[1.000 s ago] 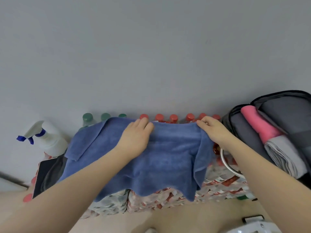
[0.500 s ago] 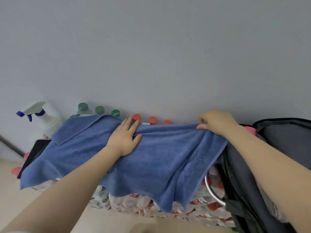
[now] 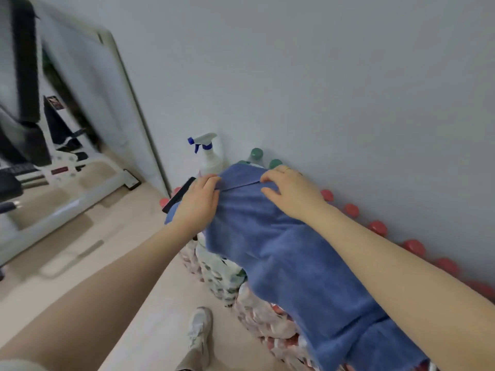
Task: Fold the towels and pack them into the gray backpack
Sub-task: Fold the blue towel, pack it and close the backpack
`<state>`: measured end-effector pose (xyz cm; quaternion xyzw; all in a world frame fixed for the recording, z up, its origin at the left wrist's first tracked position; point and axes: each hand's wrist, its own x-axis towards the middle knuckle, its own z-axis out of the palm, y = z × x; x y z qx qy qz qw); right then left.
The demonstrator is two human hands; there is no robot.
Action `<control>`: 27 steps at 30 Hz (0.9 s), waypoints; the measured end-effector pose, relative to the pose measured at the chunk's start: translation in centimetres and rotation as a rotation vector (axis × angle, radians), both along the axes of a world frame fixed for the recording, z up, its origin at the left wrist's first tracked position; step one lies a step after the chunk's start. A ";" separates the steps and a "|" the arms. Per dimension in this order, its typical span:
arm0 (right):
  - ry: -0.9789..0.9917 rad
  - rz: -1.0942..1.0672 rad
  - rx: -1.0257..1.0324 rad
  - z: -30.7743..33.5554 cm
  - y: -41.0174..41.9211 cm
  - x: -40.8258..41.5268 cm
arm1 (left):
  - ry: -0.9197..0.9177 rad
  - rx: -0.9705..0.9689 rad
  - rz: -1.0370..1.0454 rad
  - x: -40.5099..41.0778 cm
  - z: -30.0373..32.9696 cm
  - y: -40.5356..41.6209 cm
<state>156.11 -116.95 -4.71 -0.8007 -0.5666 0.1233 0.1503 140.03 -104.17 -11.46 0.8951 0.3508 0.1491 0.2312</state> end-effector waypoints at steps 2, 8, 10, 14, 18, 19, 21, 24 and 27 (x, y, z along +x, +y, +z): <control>0.043 0.051 0.001 -0.5 2.8 -0.9 | 0.022 -0.147 0.080 -1.4 -0.9 2.7; -0.086 0.194 -0.213 -2.0 9.0 -1.5 | 0.113 -0.618 0.052 -2.4 -2.3 7.3; -0.195 0.237 -0.260 -2.4 10.3 -1.3 | 0.286 -0.665 -0.031 -2.2 -2.8 8.5; -0.423 0.279 -0.267 -2.5 12.0 -0.4 | 0.433 -0.940 -0.028 -2.2 -3.6 11.0; -0.231 0.027 -0.149 -1.7 13.8 1.4 | 0.241 -1.194 -0.079 -2.3 -3.1 13.7; -0.198 -0.066 -0.077 -1.3 14.4 2.0 | 0.182 -1.194 -0.070 -2.2 -2.6 14.2; -0.151 -0.218 0.024 -0.1 15.8 2.9 | 0.047 -1.137 -0.038 -2.0 -1.6 15.4; 0.034 -0.307 0.097 1.4 18.6 2.9 | -0.122 -1.090 0.021 -1.8 0.3 17.3; 0.349 -0.371 0.195 2.4 21.5 2.0 | -0.237 -1.030 0.075 -1.8 2.4 19.0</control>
